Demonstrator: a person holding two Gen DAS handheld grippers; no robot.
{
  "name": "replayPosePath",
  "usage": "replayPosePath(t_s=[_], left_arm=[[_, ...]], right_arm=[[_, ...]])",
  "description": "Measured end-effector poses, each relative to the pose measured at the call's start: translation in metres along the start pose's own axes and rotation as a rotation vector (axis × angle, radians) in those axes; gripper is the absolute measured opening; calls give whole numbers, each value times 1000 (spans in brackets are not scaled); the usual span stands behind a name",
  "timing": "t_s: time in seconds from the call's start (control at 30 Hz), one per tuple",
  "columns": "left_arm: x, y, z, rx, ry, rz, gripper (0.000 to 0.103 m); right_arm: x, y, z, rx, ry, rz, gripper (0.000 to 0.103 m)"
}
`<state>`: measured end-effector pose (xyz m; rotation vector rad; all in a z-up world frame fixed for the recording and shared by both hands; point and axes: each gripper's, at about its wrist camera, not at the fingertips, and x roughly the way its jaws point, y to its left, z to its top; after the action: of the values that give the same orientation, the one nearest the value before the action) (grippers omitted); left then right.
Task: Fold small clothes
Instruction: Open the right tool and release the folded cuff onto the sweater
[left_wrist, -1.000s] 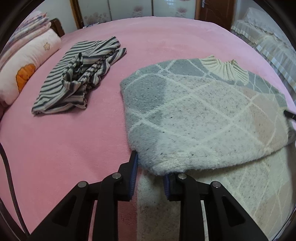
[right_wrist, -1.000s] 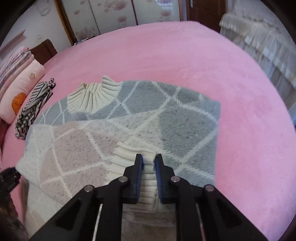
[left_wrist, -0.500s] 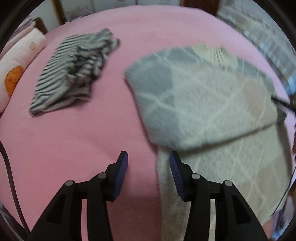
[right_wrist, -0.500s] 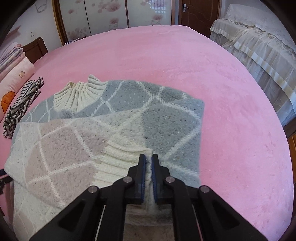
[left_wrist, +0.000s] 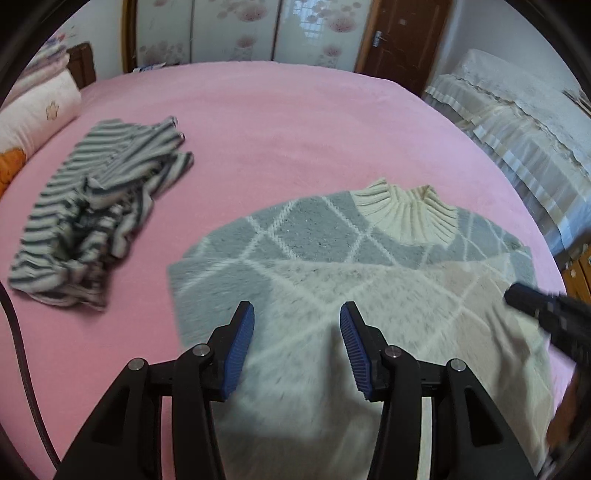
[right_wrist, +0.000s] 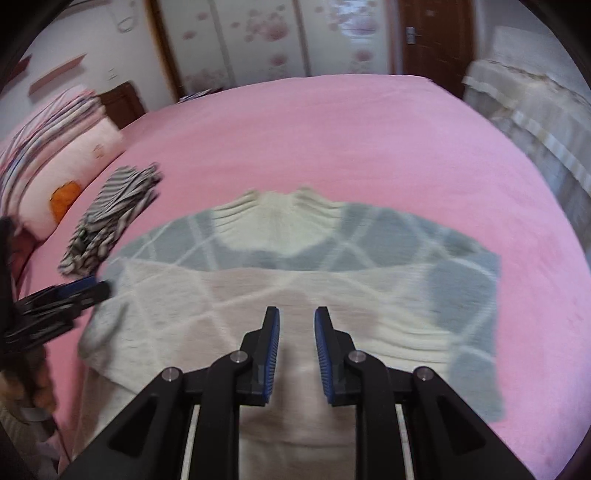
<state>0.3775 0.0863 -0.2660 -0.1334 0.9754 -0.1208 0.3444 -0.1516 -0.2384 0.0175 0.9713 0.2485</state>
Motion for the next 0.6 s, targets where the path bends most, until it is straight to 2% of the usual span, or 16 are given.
replayPosePath(t_s=[0.1, 0.17, 0.33, 0.37, 0.4, 0.43, 0.53, 0.6], left_arm=[[17, 3, -1, -37, -1, 22, 47], [21, 6, -1, -45, -5, 25, 47], [27, 9, 0, -22, -3, 20, 44], [27, 10, 0, -14, -1, 17, 44], [28, 11, 0, -13, 0, 15, 44], [29, 12, 1, -16, 1, 11, 44], [30, 13, 1, -19, 0, 7, 44], [30, 13, 1, -10, -1, 9, 44]], right_arm=[[26, 24, 3, -37, 28, 29, 19], [42, 22, 1, -46, 53, -8, 19], [44, -20, -7, -19, 65, -121, 14], [40, -31, -10, -13, 66, -135, 12], [37, -43, -12, -9, 68, -150, 3], [34, -55, -15, -5, 71, -166, 0], [25, -83, -24, 11, 75, -199, 0], [19, -93, -29, 20, 73, -176, 0]])
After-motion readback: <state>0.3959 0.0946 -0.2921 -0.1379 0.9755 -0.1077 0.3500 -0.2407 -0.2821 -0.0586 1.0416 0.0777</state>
